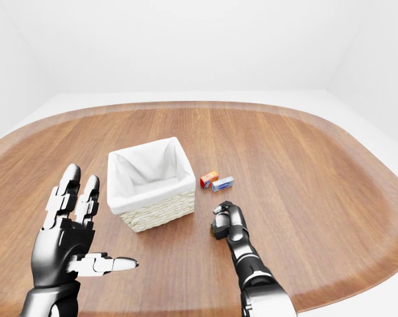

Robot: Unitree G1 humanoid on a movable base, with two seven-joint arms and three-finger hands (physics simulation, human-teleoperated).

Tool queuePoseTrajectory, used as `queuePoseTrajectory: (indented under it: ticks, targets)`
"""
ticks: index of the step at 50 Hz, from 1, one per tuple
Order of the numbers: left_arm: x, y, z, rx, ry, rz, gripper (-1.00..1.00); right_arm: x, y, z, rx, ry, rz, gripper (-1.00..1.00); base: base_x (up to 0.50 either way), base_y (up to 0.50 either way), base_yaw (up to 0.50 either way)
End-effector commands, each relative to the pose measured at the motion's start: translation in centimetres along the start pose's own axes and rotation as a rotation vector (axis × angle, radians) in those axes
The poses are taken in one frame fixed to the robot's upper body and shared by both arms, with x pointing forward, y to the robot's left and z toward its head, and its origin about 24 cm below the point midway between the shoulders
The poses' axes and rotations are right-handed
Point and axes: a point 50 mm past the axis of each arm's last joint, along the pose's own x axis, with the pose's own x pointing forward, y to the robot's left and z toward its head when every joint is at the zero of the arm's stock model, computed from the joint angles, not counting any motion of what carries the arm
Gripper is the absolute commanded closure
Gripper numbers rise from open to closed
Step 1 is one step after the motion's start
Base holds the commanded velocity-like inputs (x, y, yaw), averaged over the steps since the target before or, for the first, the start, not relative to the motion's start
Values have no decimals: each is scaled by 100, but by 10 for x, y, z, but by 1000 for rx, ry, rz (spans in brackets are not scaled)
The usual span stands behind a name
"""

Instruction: Pick up the alphabet soup and put it in the basket.

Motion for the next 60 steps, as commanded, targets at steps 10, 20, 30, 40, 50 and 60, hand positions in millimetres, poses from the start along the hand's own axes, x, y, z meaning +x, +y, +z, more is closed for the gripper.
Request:
queuePoseTrajectory:
  ticks: [10, 20, 30, 40, 50, 60]
  targets:
    - [-1, 0, 0, -1, 0, 1, -100, -4, -5, 8, 68, -72, -14, 100, 0, 0, 0]
    - [-1, 0, 0, -2, -1, 0, -100, -8, -11, 19, 103, -154, -20, 100, 0, 0, 0]
    - [-1, -1, 0, -2, -1, -3, -100, -17, -27, 43, 137, -301, -56, 100, 0, 0, 0]
    - [-2, -1, 1, -2, -3, -5, -100, -43, -49, 71, 178, -505, -89, 100, 0, 0, 0]
    - [-3, -1, 2, -4, -4, -5, -100, -59, -61, 91, 180, -615, -115, 100, 0, 0, 0]
    - [-3, 1, 4, -10, -8, -4, -100, -71, -70, 106, 165, -646, -152, 100, 0, 0, 0]
